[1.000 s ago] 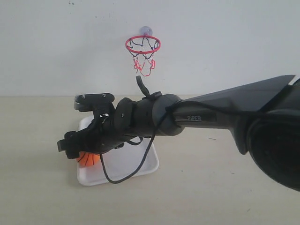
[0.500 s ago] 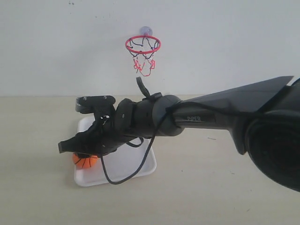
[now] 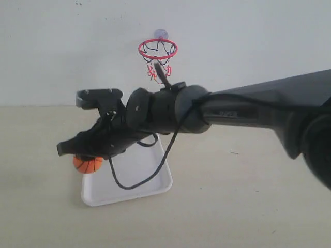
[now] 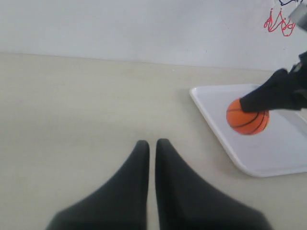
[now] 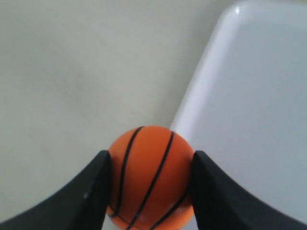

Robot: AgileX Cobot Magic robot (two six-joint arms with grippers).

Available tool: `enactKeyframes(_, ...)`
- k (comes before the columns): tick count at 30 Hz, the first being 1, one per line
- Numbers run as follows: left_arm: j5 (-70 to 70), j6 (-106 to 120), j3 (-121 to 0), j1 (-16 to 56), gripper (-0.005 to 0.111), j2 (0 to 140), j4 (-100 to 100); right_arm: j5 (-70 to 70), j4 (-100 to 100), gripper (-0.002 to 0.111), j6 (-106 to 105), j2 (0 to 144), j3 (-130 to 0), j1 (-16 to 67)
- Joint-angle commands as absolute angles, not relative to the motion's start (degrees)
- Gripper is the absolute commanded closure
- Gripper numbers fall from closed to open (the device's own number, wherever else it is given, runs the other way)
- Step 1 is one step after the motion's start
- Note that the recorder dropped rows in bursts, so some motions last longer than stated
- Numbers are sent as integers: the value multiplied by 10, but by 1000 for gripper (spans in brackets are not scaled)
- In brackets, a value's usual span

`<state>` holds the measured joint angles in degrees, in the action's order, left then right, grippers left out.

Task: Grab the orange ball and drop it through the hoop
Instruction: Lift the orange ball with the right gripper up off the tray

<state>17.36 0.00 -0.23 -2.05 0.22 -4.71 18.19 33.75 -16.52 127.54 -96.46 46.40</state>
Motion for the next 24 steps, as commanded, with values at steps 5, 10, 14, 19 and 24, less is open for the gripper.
enactKeyframes(5, 167, -4, 0, -22, 103, 0, -49, 266, 248, 108, -186, 1176, -967, 463)
enactKeyframes(10, 167, -4, 0, -22, 103, 0, -49, 332, 175, 108, -177, 1134, -967, 461)
enactKeyframes(14, 167, -4, 0, -22, 103, 0, -49, 375, 153, 108, -152, 1109, -967, 442)
enactKeyframes(19, 167, -4, 0, -22, 103, 0, -49, 456, 157, 108, -147, 1083, -966, 390)
enactKeyframes(24, 167, -4, 0, -22, 103, 0, -49, 506, 158, 108, -160, 1063, -966, 323)
